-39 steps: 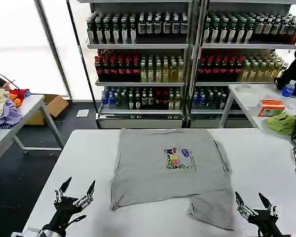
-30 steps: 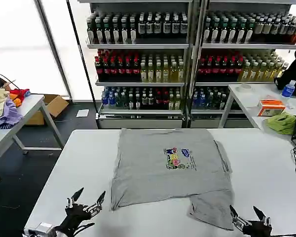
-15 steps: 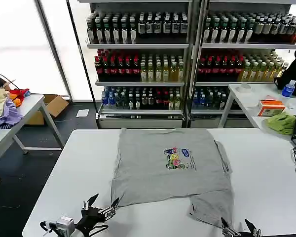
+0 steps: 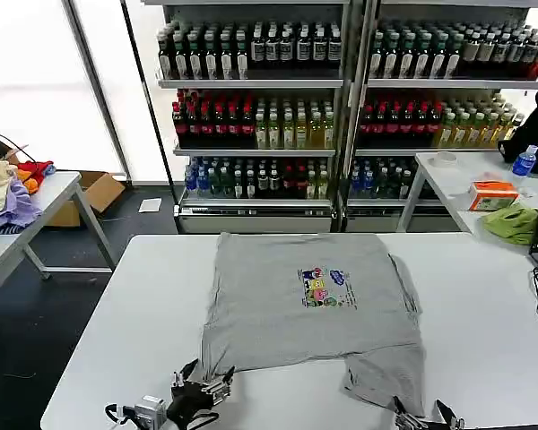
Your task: Fold and organize the clothes.
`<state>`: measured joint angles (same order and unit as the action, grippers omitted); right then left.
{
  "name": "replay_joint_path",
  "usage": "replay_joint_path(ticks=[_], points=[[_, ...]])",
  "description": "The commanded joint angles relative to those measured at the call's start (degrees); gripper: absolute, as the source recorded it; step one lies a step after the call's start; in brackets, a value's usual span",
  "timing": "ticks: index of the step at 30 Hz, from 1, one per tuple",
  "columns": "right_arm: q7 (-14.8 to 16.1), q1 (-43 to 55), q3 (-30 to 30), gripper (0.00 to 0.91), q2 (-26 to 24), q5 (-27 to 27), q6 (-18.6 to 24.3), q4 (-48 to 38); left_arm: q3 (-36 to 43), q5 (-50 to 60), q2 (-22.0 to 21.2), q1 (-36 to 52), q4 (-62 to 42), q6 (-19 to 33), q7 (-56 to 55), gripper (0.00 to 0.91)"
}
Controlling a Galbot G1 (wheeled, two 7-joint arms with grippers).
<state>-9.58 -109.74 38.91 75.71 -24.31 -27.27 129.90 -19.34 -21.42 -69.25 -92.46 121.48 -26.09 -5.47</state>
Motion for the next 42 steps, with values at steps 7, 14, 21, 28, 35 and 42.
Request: replay_joint_path(ticks=[7,14,21,28,35,42], points=[[0.0,0.5,-1.0,0.000,0.6,0.4,1.1,-1.3,1.0,1.6,-1.6,0.2,-3.1,1.2,-0.2,0.252],[0.0,0.2,-1.2,0.000,0.8,0.4,1.5,-1.5,1.0,1.8,-1.3,-1.4,-3.1,2.0,-0.2,0.141],[0.1,-0.3,-2.0,0.000,1.2,0.3,2.0,-1.5,0.4,1.9,-1.6,-2.1,-3.9,3.1,0.1,0.111],[1.0,-1.1,-1.8,0.000,0.9,0.0,4.2,-0.3,-0.2,1.6,-1.5,-2.1,-2.7,3.7,0.3,0.010],[2.5,-4.2,-0.2,0.000,0.4,-3.1,8.8,3.2,-1.8,1.7,-1.2,-4.3,2.0,3.9,0.3,0.010],[3.8,-11.7,0.7,0.000,2.4,-2.0,10.0,10.2,-6.4,2.0,-3.2,-11.5,8.7,4.0,0.7,0.010]])
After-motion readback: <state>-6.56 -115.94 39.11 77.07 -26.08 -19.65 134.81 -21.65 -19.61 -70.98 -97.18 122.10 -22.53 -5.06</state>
